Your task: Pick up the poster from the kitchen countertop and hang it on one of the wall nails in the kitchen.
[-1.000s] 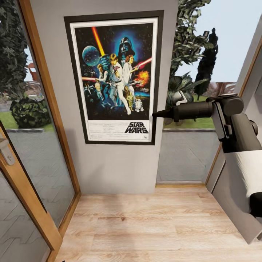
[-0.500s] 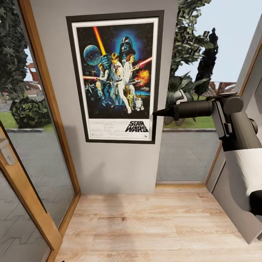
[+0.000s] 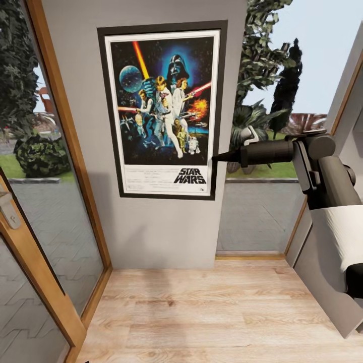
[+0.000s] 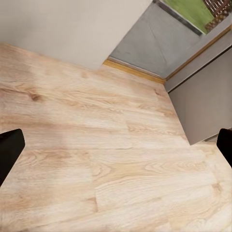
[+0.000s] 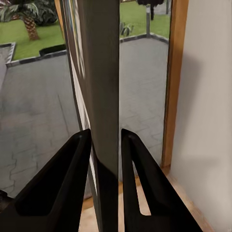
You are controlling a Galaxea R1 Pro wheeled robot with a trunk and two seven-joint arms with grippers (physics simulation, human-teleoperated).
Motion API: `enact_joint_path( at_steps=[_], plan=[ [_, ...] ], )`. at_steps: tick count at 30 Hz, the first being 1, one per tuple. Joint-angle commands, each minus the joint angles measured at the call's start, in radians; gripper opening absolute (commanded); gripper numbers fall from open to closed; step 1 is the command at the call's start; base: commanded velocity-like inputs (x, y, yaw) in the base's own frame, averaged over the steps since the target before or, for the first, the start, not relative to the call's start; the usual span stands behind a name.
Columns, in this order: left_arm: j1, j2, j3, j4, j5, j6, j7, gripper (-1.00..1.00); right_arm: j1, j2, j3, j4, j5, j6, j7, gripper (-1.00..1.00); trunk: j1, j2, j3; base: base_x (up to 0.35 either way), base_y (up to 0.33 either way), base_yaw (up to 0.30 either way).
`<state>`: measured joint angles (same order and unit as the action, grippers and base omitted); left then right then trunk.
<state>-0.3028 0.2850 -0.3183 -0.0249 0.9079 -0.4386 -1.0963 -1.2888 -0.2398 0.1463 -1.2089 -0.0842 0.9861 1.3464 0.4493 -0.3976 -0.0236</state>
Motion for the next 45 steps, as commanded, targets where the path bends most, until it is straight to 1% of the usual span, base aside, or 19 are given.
enact_joint_path(
  at_steps=[1, 16, 19, 20, 22, 26, 45],
  plan=[
    [-0.001, 0.0, -0.008, 0.0, 0.008, -0.005, -0.002, 1.0, -0.002, -0.001, 0.002, 0.002, -0.01, 0.011, -0.003, -1.0, 0.001, -0.002, -0.002, 0.0, 0.0, 0.0],
    [-0.001, 0.0, -0.008, 0.0, 0.008, -0.005, -0.002, 1.0, -0.012, 0.0, -0.001, 0.009, -0.015, 0.012, -0.003, -1.0, 0.001, -0.002, -0.002, 0.0, 0.0, 0.0],
    [-0.001, 0.0, -0.008, 0.0, 0.008, -0.005, -0.002, 1.0, -0.019, 0.003, -0.001, 0.011, -0.015, 0.012, -0.003, -1.0, 0.001, -0.002, -0.002, 0.0, 0.0, 0.0],
    [-0.001, 0.001, -0.008, 0.0, 0.008, -0.005, -0.002, 1.0, -0.04, 0.004, -0.001, 0.013, -0.015, 0.013, -0.003, -1.0, 0.001, -0.002, -0.002, 0.0, 0.0, 0.0],
    [-0.001, 0.001, -0.008, 0.0, 0.008, -0.005, -0.002, 1.0, -0.044, 0.007, -0.001, 0.014, -0.015, 0.013, -0.003, -1.0, 0.001, -0.002, -0.002, 0.0, 0.0, 0.0],
    [-0.001, 0.004, -0.008, 0.0, 0.008, -0.005, -0.002, 1.0, -0.046, 0.014, -0.001, 0.014, -0.015, 0.013, -0.003, -1.0, 0.001, -0.002, -0.002, 0.0, 0.0, 0.0],
    [-0.001, 0.006, -0.007, -0.001, 0.008, -0.005, -0.004, 1.0, -0.047, 0.019, -0.001, 0.013, -0.015, 0.013, -0.003, -1.0, 0.001, -0.002, -0.002, 0.0, 0.0, 0.0]
  ],
)
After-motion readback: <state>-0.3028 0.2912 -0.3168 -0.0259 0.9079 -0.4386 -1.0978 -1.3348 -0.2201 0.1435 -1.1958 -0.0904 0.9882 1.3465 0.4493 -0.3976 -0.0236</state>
